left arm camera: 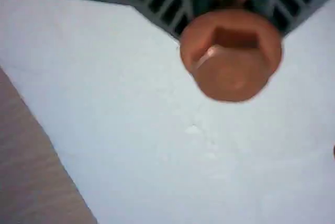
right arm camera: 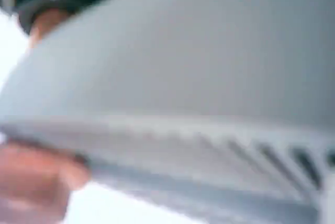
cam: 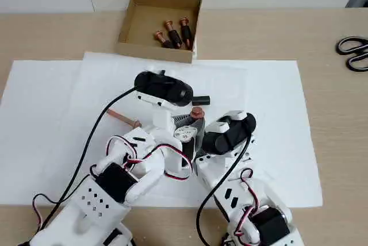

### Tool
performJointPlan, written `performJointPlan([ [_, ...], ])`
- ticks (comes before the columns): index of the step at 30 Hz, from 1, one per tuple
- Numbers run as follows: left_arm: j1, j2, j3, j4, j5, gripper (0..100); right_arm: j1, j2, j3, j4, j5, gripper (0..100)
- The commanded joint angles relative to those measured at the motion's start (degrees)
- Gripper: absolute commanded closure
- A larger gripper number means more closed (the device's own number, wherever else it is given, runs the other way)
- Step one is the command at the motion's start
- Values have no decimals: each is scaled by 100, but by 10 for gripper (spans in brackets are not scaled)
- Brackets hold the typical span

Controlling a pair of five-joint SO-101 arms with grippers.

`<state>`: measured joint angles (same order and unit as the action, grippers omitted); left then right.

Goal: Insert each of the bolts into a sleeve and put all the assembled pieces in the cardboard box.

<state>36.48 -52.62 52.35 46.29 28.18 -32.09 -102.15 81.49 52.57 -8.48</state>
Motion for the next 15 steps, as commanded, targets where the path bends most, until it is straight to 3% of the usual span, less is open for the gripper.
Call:
performJointPlan([
  [1, 44, -176, -84, 167, -18, 994, -4, -22, -70, -136, -26, 995],
  [7, 44, -176, -92, 167, -44, 988, -4, -22, -53, -136, -26, 995],
  [15, 35, -176, -101, 167, -44, 812, -4, -22, -44, -136, -26, 995],
])
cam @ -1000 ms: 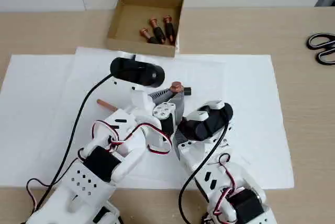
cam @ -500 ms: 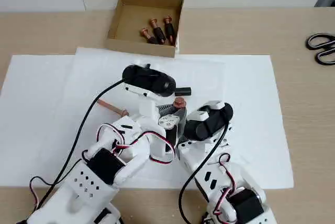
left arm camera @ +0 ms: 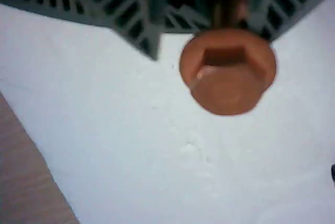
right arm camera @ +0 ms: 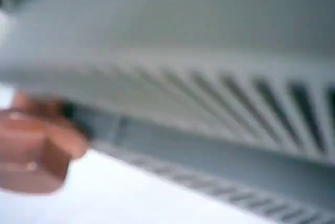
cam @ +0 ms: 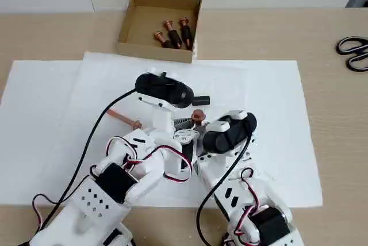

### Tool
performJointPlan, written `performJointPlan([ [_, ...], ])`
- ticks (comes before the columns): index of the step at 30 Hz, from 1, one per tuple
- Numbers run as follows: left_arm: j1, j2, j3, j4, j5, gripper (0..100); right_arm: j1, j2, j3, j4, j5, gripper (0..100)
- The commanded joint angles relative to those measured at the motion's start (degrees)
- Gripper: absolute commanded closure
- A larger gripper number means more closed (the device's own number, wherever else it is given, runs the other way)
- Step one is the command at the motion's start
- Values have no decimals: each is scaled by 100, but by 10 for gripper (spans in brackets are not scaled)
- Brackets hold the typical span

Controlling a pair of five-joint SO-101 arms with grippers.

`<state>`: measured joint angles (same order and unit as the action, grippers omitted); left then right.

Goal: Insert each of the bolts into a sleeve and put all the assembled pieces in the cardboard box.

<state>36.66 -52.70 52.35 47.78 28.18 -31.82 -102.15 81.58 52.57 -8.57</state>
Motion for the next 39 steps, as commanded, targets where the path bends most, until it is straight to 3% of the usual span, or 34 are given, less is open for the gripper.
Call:
performJointPlan([
  [1, 18, -167, -101, 18, -44, 806, -31, -22, -53, -136, -18, 995],
  [6, 9, -211, -145, 70, -44, 802, -31, -22, -53, -136, -18, 995],
  [12, 9, -185, -840, 1389, -79, 801, -22, -22, -53, -136, -18, 995],
  [18, -44, -220, -1279, 2189, -624, 801, -22, -22, -53, -136, -18, 995],
  [21, -677, -229, -1622, 2391, -774, 801, -4, -22, -70, -136, -18, 995],
  [24, -1732, -211, -2185, 2760, -914, 801, 13, -13, -88, -136, -18, 995],
  [31, -4009, -220, -2527, 3015, -1468, 801, 910, 356, -651, -127, 0, 995],
  [34, -4431, -220, -2501, 3024, -2031, 801, 1042, 1376, -1415, -136, 167, 995],
  [39, -4448, -211, -2501, 3024, -2409, 801, 1051, 4031, -3297, -725, 615, 995],
])
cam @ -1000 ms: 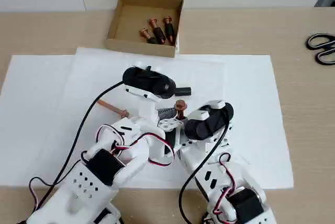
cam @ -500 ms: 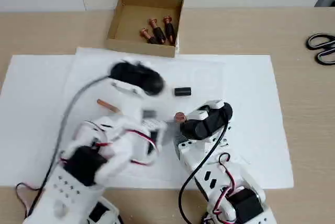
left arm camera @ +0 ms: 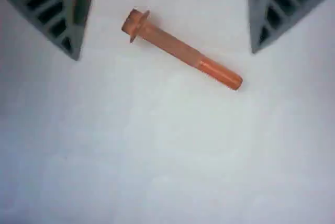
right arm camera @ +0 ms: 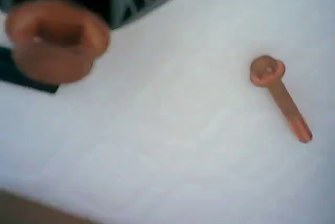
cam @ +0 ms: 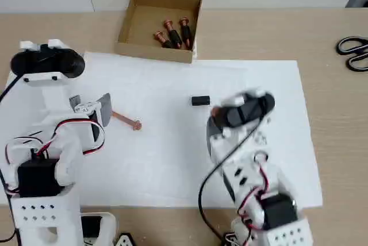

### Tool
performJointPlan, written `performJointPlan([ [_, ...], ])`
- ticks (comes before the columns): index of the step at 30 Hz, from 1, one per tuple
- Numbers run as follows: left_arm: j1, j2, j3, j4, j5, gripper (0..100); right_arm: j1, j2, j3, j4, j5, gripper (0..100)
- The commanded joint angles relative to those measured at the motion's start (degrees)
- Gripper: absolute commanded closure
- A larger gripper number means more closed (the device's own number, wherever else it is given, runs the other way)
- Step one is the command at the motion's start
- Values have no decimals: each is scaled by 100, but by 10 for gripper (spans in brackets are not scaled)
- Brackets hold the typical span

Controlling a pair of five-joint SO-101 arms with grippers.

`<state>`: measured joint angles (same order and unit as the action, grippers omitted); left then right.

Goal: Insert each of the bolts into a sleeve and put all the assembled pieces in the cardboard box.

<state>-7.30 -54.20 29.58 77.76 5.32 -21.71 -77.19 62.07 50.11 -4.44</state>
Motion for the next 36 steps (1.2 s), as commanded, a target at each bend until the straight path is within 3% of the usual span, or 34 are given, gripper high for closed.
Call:
performJointPlan([
  [1, -62, -62, -224, 26, -123, 801, 40, 2088, -1741, -699, 202, 995],
  [7, -53, -70, -4, 0, -132, 801, 127, 5270, -3859, -2123, 193, 995],
  [19, -88, -79, 303, -9, -149, 801, 532, 10774, -8712, -3363, 193, 995],
  [26, -88, -79, 303, -9, -149, 801, 268, 12338, -10462, -3477, 193, 995],
  [34, -62, -62, 303, -18, -149, 801, 110, 13200, -10734, -3538, 193, 987],
  [36, -53, -44, 303, -18, -149, 801, 84, 13297, -10743, -3538, 193, 946],
])
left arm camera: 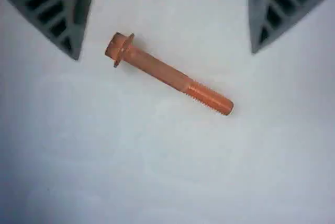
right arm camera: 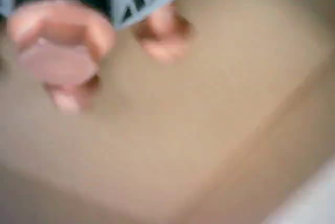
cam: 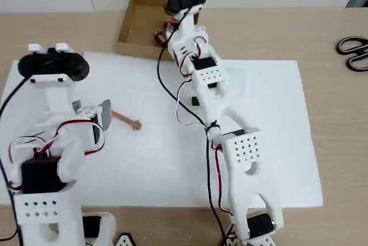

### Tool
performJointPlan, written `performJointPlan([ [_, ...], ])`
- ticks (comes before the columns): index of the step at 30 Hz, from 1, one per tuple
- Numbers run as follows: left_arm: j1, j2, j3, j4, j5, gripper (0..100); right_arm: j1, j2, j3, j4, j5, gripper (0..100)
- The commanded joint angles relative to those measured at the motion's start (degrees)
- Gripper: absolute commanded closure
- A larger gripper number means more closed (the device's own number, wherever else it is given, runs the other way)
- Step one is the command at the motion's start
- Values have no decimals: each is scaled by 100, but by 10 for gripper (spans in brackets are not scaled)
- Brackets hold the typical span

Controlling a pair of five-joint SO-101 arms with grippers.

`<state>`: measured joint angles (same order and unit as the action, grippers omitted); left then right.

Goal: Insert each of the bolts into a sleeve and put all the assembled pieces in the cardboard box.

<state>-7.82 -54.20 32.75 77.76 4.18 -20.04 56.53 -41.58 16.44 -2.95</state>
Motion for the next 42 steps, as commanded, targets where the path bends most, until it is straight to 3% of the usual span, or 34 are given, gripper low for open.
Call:
performJointPlan([
  [1, 0, -44, -13, -18, -35, 801, -84, -40, -378, -163, 44, 914],
  [4, 0, -35, -13, -18, -35, 801, -92, -13, -378, -127, 53, 831],
  [14, 0, -70, -13, -18, -35, 801, 57, -66, -949, 48, 53, 827],
  [19, 0, -70, -31, -18, -35, 801, 207, -66, -2268, 1657, 44, 827],
  [28, -26, -70, -40, -18, -35, 801, 426, -13, -5477, 6088, 18, 826],
  [32, -35, -79, -48, -18, -35, 801, 418, -66, -5486, 7829, 26, 825],
  [42, -35, -79, -48, -18, -35, 801, 927, -75, -5477, 8022, 44, 826],
])
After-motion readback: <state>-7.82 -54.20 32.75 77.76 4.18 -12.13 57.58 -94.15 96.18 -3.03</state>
